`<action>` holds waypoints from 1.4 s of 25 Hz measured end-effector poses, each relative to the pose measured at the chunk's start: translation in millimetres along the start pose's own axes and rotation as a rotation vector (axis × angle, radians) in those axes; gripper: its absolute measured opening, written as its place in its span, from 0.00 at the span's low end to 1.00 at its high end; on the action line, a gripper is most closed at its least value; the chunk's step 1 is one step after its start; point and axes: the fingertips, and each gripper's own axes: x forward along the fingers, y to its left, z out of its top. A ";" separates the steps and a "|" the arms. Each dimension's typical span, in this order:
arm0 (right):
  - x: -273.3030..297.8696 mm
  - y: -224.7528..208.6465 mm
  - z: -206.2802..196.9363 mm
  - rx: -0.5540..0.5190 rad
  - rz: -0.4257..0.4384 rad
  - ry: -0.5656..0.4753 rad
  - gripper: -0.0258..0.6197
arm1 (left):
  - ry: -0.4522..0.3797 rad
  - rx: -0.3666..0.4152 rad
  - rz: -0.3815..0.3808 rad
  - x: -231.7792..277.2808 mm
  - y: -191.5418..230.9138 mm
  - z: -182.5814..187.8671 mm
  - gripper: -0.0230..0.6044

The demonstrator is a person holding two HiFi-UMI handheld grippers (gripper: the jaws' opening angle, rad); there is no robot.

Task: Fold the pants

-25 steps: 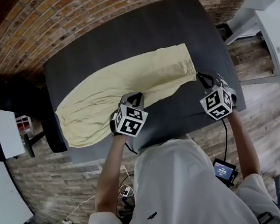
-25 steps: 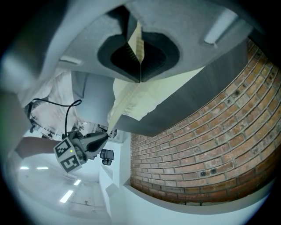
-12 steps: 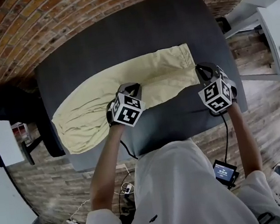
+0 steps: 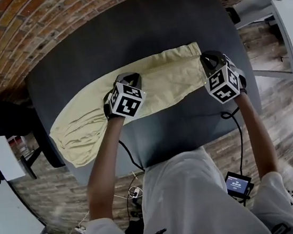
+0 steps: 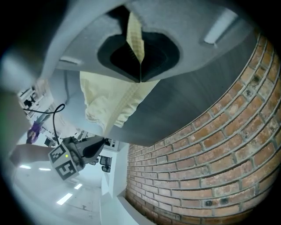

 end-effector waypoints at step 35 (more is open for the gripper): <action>-5.9 -2.1 18.1 0.204 -0.097 -0.098 0.05 | -0.099 -0.092 0.092 -9.8 -22.8 -2.1 0.43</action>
